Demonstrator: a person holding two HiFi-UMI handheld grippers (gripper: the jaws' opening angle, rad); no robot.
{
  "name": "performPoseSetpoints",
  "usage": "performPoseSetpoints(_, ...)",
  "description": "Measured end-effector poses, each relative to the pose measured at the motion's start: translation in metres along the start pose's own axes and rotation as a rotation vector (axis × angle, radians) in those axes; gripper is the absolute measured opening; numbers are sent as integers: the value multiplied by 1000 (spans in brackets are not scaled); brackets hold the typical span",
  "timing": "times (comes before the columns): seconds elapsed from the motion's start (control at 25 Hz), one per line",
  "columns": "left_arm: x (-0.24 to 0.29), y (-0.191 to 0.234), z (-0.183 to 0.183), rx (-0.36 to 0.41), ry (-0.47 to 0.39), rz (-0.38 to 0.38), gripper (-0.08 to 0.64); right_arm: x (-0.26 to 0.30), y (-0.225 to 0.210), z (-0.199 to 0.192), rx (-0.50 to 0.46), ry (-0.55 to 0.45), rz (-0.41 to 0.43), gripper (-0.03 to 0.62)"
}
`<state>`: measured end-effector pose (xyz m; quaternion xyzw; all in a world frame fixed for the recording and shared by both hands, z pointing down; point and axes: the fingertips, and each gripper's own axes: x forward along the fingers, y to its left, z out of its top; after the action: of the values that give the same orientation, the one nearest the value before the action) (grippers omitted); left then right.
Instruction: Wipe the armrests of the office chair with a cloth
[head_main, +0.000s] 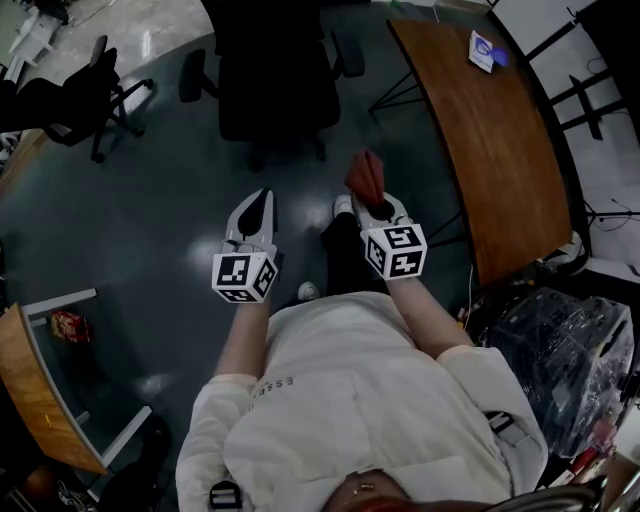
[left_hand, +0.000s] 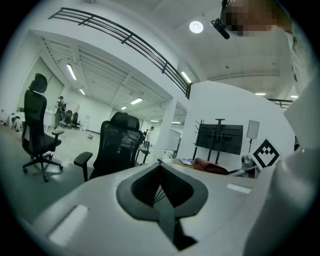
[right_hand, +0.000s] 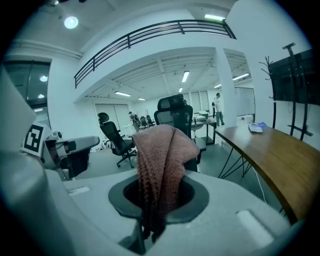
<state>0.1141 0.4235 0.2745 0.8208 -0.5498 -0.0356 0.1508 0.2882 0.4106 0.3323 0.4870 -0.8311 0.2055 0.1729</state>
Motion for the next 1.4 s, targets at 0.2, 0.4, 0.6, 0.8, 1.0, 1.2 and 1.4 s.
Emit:
performPoseSetpoints(0.2,96,16,-10,-6,46,17,17,65,-68,35,23,10,1,48)
performPoseSetpoints(0.4,209,17,-17,-24,122,-1,17,132,-145,83,12,30,-1,48)
performPoseSetpoints(0.6,304,16,-26,-49,176,-28,17,192,-212,115,14,80,11,48)
performPoseSetpoints(0.8,366,35,-35,-67,229,-28,17,251,-255,134,-17,130,5,48)
performPoseSetpoints(1.0,418,70,-51,-105,299,-45,17,323,-273,140,-121,225,17,48)
performPoseSetpoints(1.2,474,111,-57,-126,364,-103,17,410,-291,151,-257,302,0,48)
performPoseSetpoints(1.4,517,148,-62,-135,407,-130,17,489,-311,158,-411,352,-2,48)
